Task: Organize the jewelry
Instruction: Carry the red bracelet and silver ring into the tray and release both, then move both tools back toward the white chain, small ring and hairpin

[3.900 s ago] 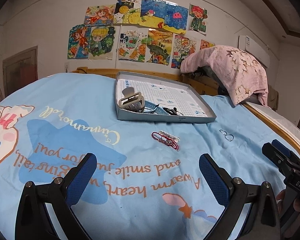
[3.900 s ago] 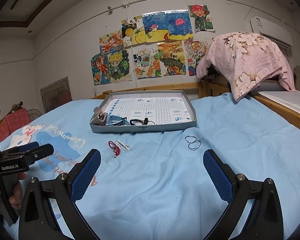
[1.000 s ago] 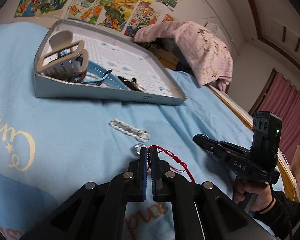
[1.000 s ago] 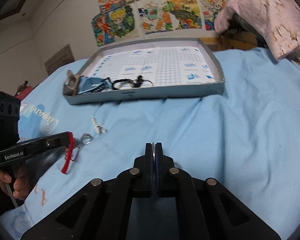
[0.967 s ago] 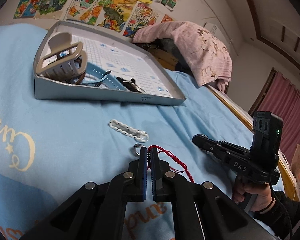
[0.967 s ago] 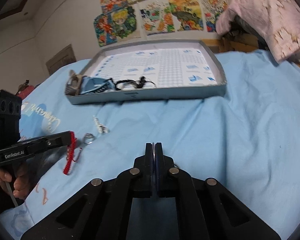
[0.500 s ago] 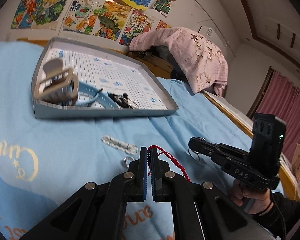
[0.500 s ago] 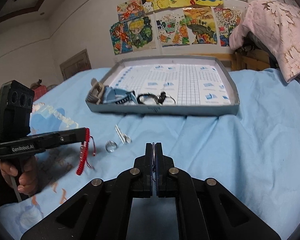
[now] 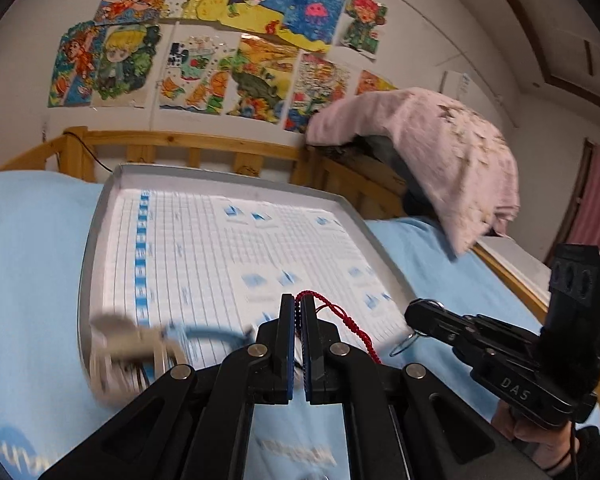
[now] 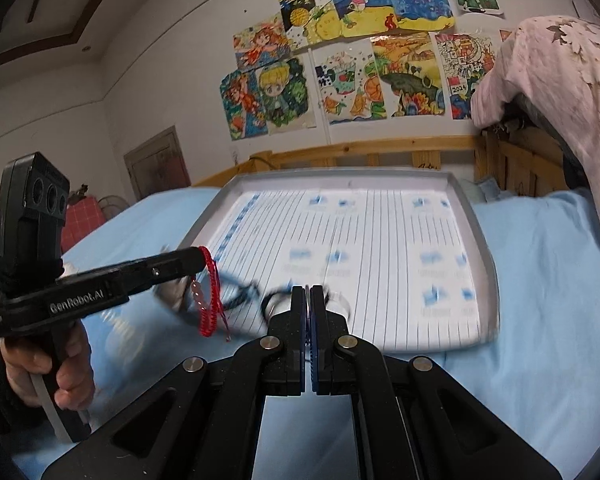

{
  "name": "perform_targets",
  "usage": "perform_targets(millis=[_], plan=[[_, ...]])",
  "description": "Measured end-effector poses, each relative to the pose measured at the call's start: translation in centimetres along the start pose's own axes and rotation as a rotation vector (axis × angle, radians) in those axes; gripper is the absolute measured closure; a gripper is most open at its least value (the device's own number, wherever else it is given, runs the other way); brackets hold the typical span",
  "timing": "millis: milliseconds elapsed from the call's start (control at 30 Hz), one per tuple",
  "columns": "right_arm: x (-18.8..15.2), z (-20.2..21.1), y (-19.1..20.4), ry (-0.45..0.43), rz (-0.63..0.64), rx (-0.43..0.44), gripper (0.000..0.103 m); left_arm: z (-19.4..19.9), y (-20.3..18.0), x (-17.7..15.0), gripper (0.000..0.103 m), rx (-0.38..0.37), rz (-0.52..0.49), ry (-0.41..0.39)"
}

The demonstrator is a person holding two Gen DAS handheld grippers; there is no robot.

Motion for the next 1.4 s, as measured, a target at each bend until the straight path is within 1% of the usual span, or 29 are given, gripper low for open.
perform_targets(millis=[133, 267, 433, 567, 600, 633, 667, 700, 733, 767, 800, 833, 867, 933, 1000, 1067, 1133, 1167, 1200, 1233, 1267, 1333, 1400], plan=[[0.9, -2.9, -1.6, 0.001, -0.024, -0.021, 0.101, -2.9, 0.7, 0.3, 0.100, 0.043, 0.009, 0.029], [0.5, -5.3, -2.9, 0.030, -0.051, -0.042, 0.101, -4.5, 0.6, -0.5, 0.100, 0.060, -0.015, 0.054], [-0.7, -6.3, -3.9, 0.065, -0.081, -0.069, 0.100, -5.9, 0.0, -1.2, 0.099, 0.104, -0.056, 0.097], [-0.9, -6.4, -4.6, 0.085, -0.107, -0.093, 0.098, -6.0, 0.0, -1.6, 0.099, 0.133, -0.063, 0.114], [-1.0, -6.3, -4.7, 0.084, -0.110, -0.099, 0.094, -6.0, 0.0, -1.6, 0.099, 0.141, -0.064, 0.119], [-1.0, -6.1, -4.7, 0.080, -0.113, -0.104, 0.084, -5.9, 0.0, -1.6, 0.099, 0.141, -0.063, 0.119], [-0.9, -5.9, -4.8, 0.075, -0.114, -0.107, 0.077, -5.7, -0.1, -1.6, 0.096, 0.144, -0.060, 0.118], [-0.9, -5.5, -4.8, 0.063, -0.115, -0.112, 0.066, -5.5, -0.1, -1.6, 0.093, 0.145, -0.057, 0.115], [-0.8, -5.1, -4.8, 0.048, -0.115, -0.117, 0.063, -5.2, -0.2, -1.5, 0.084, 0.141, -0.053, 0.106], [-0.7, -4.7, -4.9, 0.041, -0.115, -0.122, 0.063, -5.0, -0.2, -1.4, 0.072, 0.135, -0.048, 0.097], [-0.6, -4.3, -5.0, 0.032, -0.116, -0.127, 0.063, -4.6, -0.3, -1.3, 0.065, 0.128, -0.044, 0.082], [-0.6, -3.7, -5.1, 0.024, -0.118, -0.137, 0.063, -4.1, -0.4, -1.2, 0.053, 0.125, -0.037, 0.063], [-0.5, -3.1, -5.1, 0.012, -0.118, -0.150, 0.061, -3.7, -0.5, -1.2, 0.048, 0.118, -0.031, 0.046], [-0.3, -1.9, -5.1, -0.021, -0.116, -0.170, 0.050, -2.7, -0.7, -1.0, 0.047, 0.111, -0.017, 0.022], [-0.1, -0.3, -5.0, -0.064, -0.112, -0.188, 0.045, -1.8, -1.0, -0.9, 0.043, 0.106, -0.013, 0.002], [0.1, 1.2, -4.7, -0.099, -0.101, -0.199, 0.038, -0.5, -1.1, -0.9, 0.022, 0.111, 0.000, -0.033], [0.2, 2.9, -4.2, -0.136, -0.086, -0.211, 0.031, 1.2, -1.0, -0.8, 0.013, 0.100, 0.032, -0.082], [0.3, 3.6, -3.9, -0.151, -0.078, -0.213, 0.029, 1.9, -1.0, -0.8, 0.009, 0.098, 0.040, -0.098], [0.4, 4.5, -3.4, -0.169, -0.067, -0.216, 0.024, 2.7, -1.0, -0.8, 0.007, 0.102, 0.045, -0.115], [0.4, 5.3, -3.1, -0.185, -0.059, -0.219, 0.019, 3.6, -0.9, -1.0, 0.002, 0.112, 0.047, -0.131], [0.4, 6.1, -2.6, -0.202, -0.051, -0.221, 0.016, 4.3, -0.9, -1.1, 0.000, 0.121, 0.049, -0.147], [0.4, 8.0, -1.5, -0.242, -0.035, -0.224, 0.009, 6.3, -0.7, -1.6, 0.000, 0.137, 0.049, -0.192], [0.3, 9.4, -0.5, -0.267, -0.022, -0.222, 0.005, 8.1, -0.5, -2.1, 0.000, 0.139, 0.048, -0.216]])
Point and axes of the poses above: each gripper's, at about its wrist camera, not at the fingertips, and z roughly against the way its jaws point, y to its left, x to its top, the point moved 3 cm from there along -z, roughly the way its jaws point, and after that the axes turned 8 degrees about x, right-handed, at the moved point
